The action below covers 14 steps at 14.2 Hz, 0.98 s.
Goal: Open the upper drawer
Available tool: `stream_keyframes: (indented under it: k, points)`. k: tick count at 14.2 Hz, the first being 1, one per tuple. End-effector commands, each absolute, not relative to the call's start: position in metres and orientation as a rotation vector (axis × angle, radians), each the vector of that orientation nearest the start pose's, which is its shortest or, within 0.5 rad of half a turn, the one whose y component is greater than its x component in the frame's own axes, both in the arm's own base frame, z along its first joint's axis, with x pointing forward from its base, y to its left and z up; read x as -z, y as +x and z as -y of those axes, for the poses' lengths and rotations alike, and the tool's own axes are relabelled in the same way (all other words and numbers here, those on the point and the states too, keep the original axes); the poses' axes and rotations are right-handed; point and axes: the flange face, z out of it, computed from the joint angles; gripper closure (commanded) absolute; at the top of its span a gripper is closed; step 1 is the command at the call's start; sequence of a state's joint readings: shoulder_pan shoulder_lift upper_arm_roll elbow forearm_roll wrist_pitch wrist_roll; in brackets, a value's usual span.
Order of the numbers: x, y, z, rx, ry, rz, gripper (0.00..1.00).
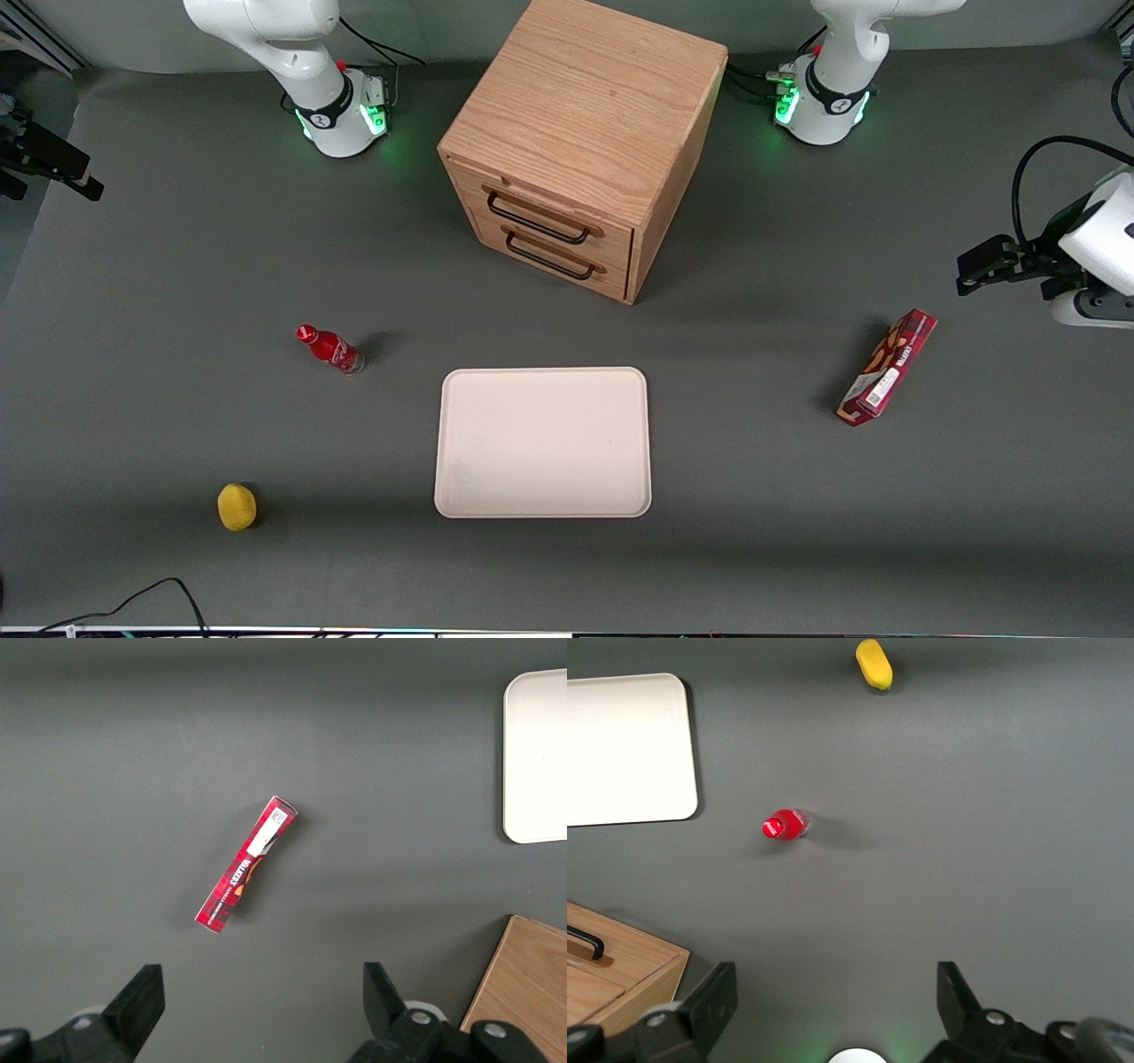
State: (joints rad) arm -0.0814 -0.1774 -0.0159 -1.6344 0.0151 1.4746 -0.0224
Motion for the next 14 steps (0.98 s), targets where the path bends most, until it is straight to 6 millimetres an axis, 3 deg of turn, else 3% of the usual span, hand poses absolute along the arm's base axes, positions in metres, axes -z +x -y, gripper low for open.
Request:
stream_keyframes:
  k: [1,5,6,7,10,12,14]
  points:
    - [-0.683,0.488,0.047,0.021,-3.129,-0.072,0.0]
    - [-0.687,0.487,0.043,0.026,-3.12,-0.07,0.0]
    - [-0.689,0.484,0.035,0.01,-3.12,0.042,0.0]
    - [-0.694,0.482,0.023,0.0,-3.11,0.261,0.0]
    - [-0.695,0.497,0.005,0.026,-2.97,0.709,0.0]
    - [-0.688,0.505,-0.031,-0.009,-2.832,1.036,0.0]
    - [-0.676,0.501,-0.104,-0.064,-2.739,1.256,0.0]
